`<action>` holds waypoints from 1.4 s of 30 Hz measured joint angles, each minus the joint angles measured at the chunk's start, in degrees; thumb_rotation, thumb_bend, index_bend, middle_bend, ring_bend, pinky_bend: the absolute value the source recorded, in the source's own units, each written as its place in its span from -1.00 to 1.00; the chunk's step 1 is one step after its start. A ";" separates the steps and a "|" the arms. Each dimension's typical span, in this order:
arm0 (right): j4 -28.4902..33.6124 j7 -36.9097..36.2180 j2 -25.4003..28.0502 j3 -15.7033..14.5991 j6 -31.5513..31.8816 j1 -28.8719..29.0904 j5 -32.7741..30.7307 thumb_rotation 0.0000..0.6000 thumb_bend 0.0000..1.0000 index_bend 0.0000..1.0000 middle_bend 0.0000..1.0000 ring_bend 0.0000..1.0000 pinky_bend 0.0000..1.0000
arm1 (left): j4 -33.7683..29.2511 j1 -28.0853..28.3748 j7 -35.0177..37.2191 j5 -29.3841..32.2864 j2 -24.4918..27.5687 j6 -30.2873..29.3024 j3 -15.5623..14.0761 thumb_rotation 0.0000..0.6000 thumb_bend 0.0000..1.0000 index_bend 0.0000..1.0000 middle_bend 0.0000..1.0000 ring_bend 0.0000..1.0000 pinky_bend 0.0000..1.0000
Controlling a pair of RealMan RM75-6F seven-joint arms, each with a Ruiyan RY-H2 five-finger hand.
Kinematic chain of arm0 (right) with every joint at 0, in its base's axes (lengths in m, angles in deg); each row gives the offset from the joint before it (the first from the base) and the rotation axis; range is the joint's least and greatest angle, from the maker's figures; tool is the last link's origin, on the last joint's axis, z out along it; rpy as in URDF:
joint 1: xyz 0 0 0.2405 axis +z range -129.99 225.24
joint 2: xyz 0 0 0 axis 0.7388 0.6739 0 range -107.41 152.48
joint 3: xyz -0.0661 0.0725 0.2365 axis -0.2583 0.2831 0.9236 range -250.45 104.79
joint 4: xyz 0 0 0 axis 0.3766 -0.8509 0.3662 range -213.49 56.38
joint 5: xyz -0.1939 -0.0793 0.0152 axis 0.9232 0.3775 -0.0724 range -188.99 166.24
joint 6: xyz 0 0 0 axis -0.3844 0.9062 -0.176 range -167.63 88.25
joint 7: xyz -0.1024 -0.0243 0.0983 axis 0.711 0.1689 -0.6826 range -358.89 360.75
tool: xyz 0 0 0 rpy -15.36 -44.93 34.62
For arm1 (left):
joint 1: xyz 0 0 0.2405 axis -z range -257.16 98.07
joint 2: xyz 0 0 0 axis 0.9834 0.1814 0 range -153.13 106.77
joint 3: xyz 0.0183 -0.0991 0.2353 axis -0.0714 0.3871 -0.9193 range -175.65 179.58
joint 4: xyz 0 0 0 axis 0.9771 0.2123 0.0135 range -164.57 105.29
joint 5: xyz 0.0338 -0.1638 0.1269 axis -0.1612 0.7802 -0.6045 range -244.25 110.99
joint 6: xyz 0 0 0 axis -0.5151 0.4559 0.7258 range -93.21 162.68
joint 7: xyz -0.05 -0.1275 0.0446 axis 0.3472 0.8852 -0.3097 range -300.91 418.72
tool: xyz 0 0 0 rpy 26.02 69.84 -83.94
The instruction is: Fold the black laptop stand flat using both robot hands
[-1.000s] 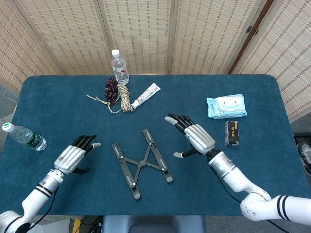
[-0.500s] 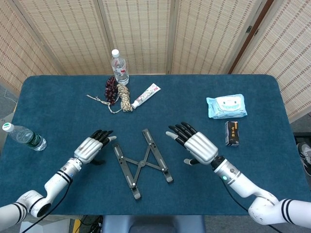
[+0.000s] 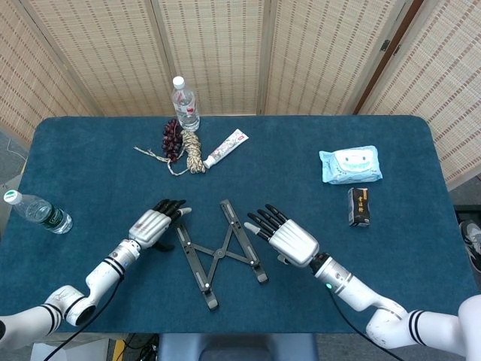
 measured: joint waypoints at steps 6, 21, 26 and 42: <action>-2.96 1.10 -3.18 -0.11 0.51 -0.86 0.60 1.00 -1.00 -1.00 -1.00 -1.00 -1.00 | 1.07 0.66 2.07 0.51 -1.32 0.22 0.15 1.00 -0.65 -0.80 -0.97 -1.00 -1.00; -9.65 1.99 -10.98 -0.21 0.13 -1.50 1.37 1.00 -1.00 -1.00 -1.00 -1.00 -1.00 | 2.91 2.00 3.72 1.32 -3.27 0.25 0.15 1.00 -0.65 -0.80 -0.97 -1.00 -1.00; -12.38 2.21 -13.50 0.03 0.29 -1.33 1.89 1.00 -1.00 -1.00 -1.00 -1.00 -1.00 | 3.33 2.20 3.92 1.72 -3.76 0.42 0.15 1.00 -0.65 -0.80 -0.97 -1.00 -1.00; -19.21 0.26 -18.53 1.18 1.72 -1.35 1.97 1.00 -1.00 -1.00 -1.00 -1.00 -1.00 | 4.47 2.95 4.72 2.30 -4.85 0.82 0.07 1.00 -0.65 -0.80 -0.97 -1.00 -1.00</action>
